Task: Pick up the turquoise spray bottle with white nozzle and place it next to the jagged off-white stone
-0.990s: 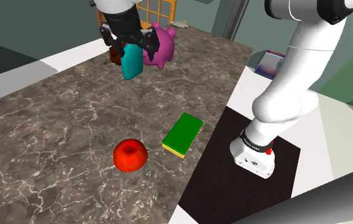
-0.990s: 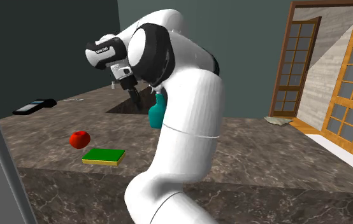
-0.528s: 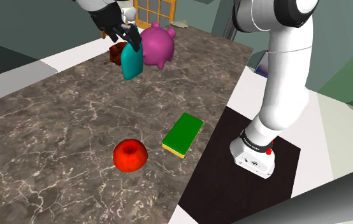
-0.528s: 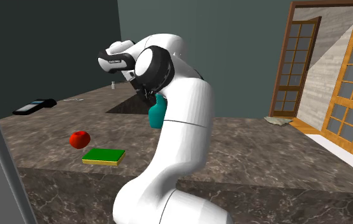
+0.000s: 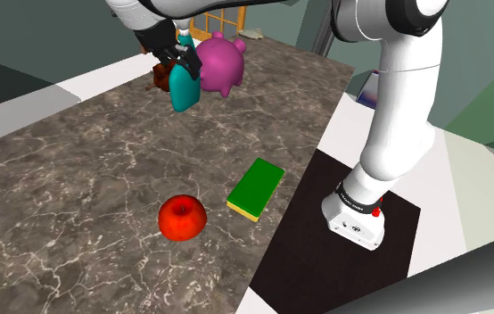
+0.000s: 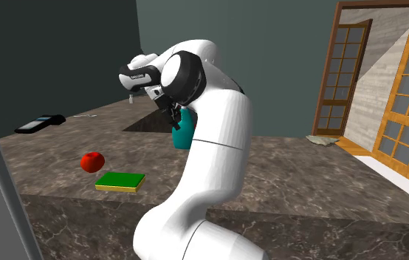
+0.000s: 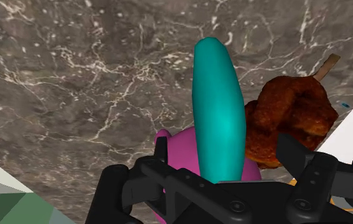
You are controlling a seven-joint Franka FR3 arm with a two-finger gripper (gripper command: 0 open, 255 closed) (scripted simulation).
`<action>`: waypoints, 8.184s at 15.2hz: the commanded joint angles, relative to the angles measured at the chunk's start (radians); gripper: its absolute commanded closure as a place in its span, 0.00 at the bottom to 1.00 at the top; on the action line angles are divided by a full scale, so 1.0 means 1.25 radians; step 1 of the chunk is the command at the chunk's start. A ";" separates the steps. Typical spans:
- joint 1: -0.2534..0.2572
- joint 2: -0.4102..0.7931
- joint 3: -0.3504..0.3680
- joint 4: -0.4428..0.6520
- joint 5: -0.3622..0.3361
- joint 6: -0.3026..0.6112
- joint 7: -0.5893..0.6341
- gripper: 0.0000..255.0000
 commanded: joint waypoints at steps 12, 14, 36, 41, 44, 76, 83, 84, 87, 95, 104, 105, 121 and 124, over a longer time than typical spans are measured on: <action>-0.001 -0.001 0.000 -0.001 0.000 0.001 0.000 1.00; -0.001 -0.001 0.000 -0.002 0.000 0.001 0.000 1.00; 0.030 -0.030 -0.018 0.192 -0.029 -0.134 -0.149 1.00; -0.161 -0.108 0.021 0.082 0.022 -0.040 -0.225 1.00; -0.264 -0.147 0.038 0.036 0.046 0.014 -0.277 1.00; -0.530 0.050 -0.134 0.278 -0.116 0.235 -0.765 1.00; -0.429 0.190 -0.204 0.526 -0.190 0.213 -0.887 1.00; -0.447 0.182 -0.199 0.495 -0.184 0.226 -0.875 1.00; -0.490 0.164 -0.187 0.417 -0.173 0.262 -0.843 1.00; -0.563 0.141 -0.173 0.272 -0.161 0.341 -0.779 1.00; -0.585 0.138 -0.171 0.221 -0.162 0.374 -0.754 1.00; -0.585 0.138 -0.171 0.221 -0.162 0.374 -0.754 1.00; -0.554 0.107 -0.157 0.265 -0.145 0.307 -0.770 0.00; -0.554 0.107 -0.157 0.265 -0.145 0.307 -0.770 0.00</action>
